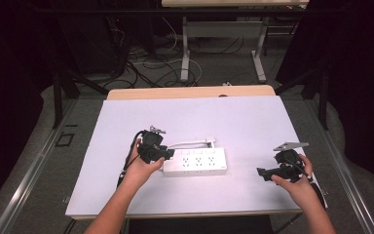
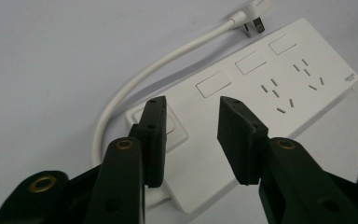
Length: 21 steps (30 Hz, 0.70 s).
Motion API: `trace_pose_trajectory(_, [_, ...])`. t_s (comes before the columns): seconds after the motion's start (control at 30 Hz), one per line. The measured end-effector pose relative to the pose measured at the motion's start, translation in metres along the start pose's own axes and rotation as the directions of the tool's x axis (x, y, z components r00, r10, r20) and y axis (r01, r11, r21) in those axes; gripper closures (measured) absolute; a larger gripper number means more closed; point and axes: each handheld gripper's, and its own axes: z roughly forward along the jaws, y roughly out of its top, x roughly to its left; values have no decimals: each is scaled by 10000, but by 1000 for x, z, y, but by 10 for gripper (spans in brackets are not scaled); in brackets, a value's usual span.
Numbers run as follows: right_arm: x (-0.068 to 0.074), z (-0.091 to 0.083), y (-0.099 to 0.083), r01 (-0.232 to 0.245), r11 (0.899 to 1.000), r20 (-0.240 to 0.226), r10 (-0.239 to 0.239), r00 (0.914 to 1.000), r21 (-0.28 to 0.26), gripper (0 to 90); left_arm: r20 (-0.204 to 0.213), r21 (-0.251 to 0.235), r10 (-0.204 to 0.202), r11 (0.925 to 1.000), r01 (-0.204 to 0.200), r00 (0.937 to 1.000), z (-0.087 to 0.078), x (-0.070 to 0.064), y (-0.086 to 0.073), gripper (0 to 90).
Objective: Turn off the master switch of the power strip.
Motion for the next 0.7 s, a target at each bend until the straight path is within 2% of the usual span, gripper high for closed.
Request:
trace_pose_trajectory(0.17, [1,0,0,-151,9999,6,150,9999,75,54,-178,-269,94,9996,-99,9998,-7,3,-2,573])
trace_pose_trajectory(0.37, [1,0,0,-124,9999,11,124,9999,75,54,-28,-423,140,9990,-141,9999,-14,7,-5,544])
trace_pose_trajectory(0.5, [0,0,0,-100,9999,12,100,9999,56,54,-199,-585,271,9979,-282,9994,-18,8,-7,515])
trace_pose_trajectory(0.57, [0,0,0,-120,9999,30,120,9999,63,54,-375,-604,261,9978,-284,9990,-20,9,-8,472])
trace_pose_trajectory(0.7, [0,0,-1,-138,9999,40,138,9999,102,54,-255,-722,157,9972,-175,9996,-24,15,-11,428])
